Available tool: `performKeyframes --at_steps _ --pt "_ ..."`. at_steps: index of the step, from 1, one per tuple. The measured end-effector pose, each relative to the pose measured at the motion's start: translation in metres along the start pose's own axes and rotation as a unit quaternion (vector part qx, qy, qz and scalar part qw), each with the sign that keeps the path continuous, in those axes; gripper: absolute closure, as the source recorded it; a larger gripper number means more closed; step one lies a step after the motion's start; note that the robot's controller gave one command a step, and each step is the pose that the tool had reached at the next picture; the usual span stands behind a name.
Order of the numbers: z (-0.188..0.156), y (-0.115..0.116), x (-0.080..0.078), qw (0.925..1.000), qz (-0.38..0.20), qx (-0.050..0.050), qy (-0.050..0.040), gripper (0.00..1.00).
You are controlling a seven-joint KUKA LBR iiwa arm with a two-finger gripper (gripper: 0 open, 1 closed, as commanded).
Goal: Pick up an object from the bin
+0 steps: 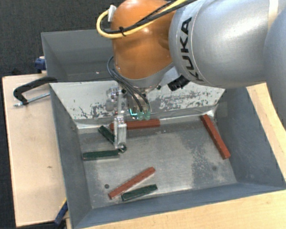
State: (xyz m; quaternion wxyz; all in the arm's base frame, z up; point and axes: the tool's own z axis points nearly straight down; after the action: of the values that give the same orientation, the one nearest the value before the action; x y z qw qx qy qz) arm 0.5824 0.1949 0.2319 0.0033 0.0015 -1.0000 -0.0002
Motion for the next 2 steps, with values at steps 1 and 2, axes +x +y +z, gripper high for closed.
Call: performKeyframes --at_steps 1,2 --pt "-0.005 -0.001 -0.002 1.0 0.001 -0.001 -0.0041 0.0" --pt "0.037 -0.008 0.01 0.9998 -0.016 -0.002 -0.0078 0.0"
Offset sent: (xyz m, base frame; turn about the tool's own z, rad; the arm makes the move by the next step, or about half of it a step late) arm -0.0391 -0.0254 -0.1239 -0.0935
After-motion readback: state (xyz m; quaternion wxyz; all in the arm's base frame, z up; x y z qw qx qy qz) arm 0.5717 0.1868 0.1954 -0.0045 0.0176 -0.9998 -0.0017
